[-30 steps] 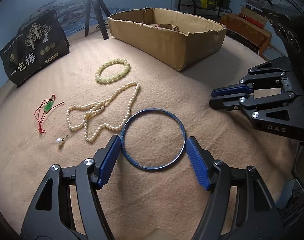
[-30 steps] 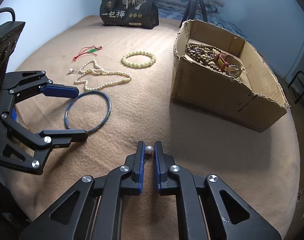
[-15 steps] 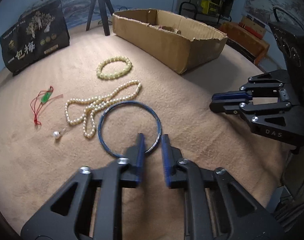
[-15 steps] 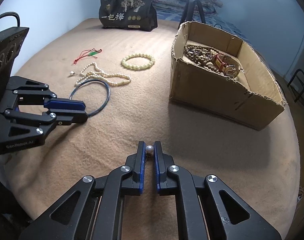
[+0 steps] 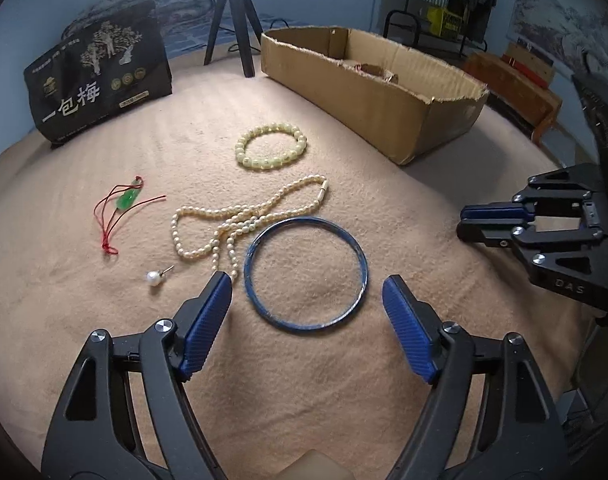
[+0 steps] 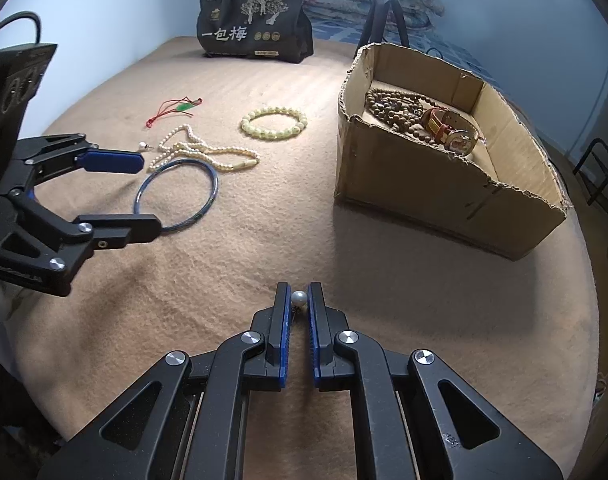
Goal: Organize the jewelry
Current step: 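Carry the blue bangle and pearl over the cardboard box with both tools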
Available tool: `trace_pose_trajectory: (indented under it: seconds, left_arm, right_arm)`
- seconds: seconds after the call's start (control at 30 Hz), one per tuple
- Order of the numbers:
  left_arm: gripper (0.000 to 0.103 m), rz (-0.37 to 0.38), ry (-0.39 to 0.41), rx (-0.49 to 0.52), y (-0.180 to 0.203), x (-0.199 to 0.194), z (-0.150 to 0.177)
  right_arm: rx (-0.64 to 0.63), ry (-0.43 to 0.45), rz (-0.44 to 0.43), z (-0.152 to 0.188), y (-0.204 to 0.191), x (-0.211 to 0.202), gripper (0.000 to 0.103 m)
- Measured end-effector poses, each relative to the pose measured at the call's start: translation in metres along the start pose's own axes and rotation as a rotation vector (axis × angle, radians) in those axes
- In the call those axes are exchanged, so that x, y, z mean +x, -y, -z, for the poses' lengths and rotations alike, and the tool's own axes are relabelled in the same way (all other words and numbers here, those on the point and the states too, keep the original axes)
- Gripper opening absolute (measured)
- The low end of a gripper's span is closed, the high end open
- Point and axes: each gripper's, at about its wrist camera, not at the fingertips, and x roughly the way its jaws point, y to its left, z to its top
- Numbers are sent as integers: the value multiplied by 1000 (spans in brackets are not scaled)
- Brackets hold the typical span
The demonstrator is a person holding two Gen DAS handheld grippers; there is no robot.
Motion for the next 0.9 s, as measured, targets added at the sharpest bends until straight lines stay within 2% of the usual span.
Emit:
trace_pose_trajectory:
  seconds: [0.1,0.2,0.33,0.4,0.47,0.7,0.9]
  left_arm:
    - [81,-24,-35,16,7,11,-2]
    - [89,-75,-39,33,13,19,-3]
    - [90,-71,-37,21,10,22,-3]
    - [88,-56,-37,-1,6,21,-4]
    - [74,-49,-33,-24,0,19,-4]
    - [74,-7,-19,-50,-4,7,-2]
    - [74,7,36,-42,-1,-20,-8]
  right_arm:
    - [1,3,-1,1,2,-1,7]
    - [2,4,1,1,2,-1,7]
    - [5,4,2,1,4,-1,7]
    - [4,5,3,0,4,-2,7]
    - [4,6,4,0,4,-3,7]
    - [3,23,8,-3,1,-12,7]
    - [13,61,6,-8,2,-29,7]
